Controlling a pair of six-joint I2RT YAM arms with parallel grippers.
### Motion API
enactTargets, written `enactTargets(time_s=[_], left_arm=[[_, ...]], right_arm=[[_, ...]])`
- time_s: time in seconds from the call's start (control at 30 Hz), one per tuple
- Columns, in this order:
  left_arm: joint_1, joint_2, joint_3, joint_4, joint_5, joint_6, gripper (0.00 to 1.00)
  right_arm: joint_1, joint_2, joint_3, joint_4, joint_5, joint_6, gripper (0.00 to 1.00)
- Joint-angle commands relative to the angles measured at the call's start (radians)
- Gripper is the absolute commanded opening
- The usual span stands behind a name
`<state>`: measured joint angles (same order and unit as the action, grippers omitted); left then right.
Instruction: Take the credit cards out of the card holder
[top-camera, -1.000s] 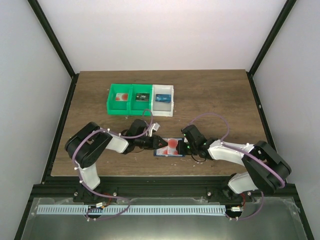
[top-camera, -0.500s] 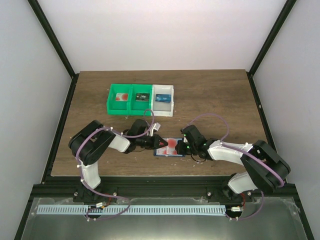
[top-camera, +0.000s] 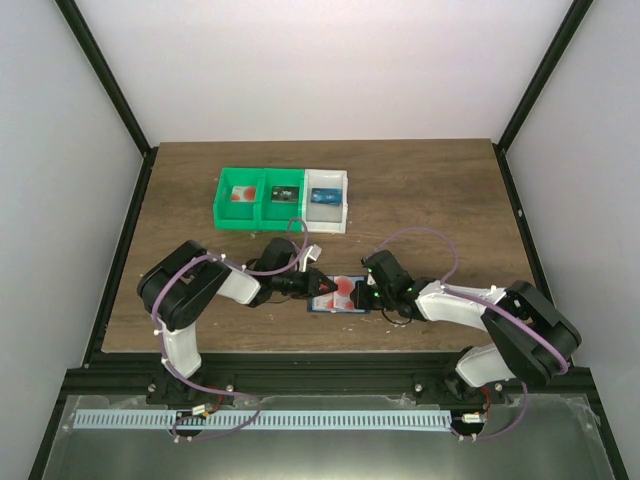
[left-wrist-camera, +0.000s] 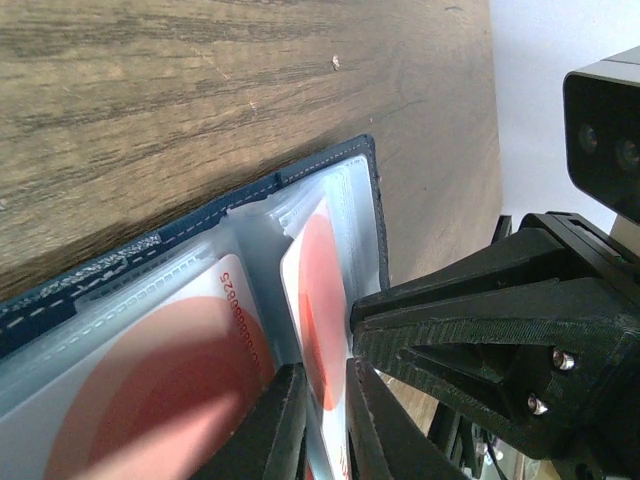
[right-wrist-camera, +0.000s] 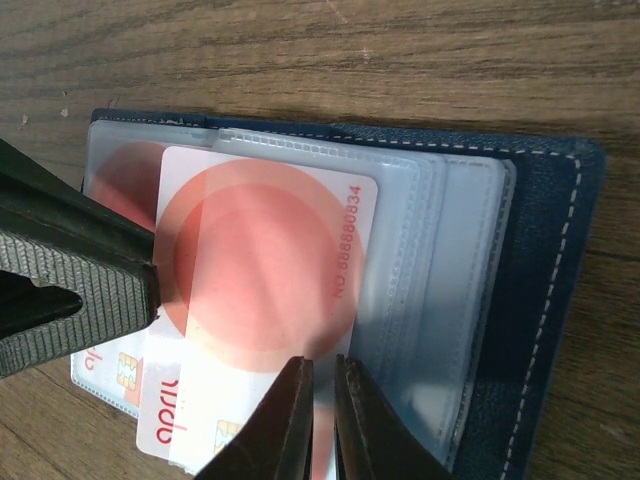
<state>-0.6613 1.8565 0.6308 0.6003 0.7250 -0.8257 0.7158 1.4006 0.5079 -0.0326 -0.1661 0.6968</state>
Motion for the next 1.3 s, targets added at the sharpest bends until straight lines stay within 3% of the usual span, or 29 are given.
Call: enactTargets(time_s=[0.0,0.13,0.3,0.4,0.57,0.9,1.1,1.27], left_arm=[[-0.003,0.021,-0.001,0.035,0.020,0.005,0.13],[-0.003,0.027,-0.003,0.043,0.024,-0.001,0.05],[-0.003,0.032,-0.007,0.063,0.037,-0.019,0.08],[-0.004,0.030,-0.006,0.062,0.039,-0.019,0.01],[-0.003,0.018,-0.004,0.050,0.054,-0.018,0.00],[0.039,-0.156,-0.024,-0.180,0.035,0.089,0.00],[0.128,-0.259,-0.105,-0.195,0.061,0.114,0.00],[0.137,-0.338,-0.099,-0.265,0.083,0.147,0.00]], right_arm=[[0.005,0.019,-0.022,-0.047,0.001,0.006,0.09],[0.005,0.024,-0.020,-0.047,-0.003,0.006,0.09],[0.005,0.029,-0.020,-0.043,-0.003,0.006,0.09],[0.006,0.037,-0.019,-0.042,-0.005,0.005,0.09],[0.005,0.044,-0.014,-0.047,-0.002,0.004,0.09],[0.005,0.015,0.006,-0.095,0.026,-0.005,0.09],[0.005,0.024,0.036,-0.107,0.021,-0.021,0.10],[0.005,-0.001,0.059,-0.113,0.015,-0.056,0.13]])
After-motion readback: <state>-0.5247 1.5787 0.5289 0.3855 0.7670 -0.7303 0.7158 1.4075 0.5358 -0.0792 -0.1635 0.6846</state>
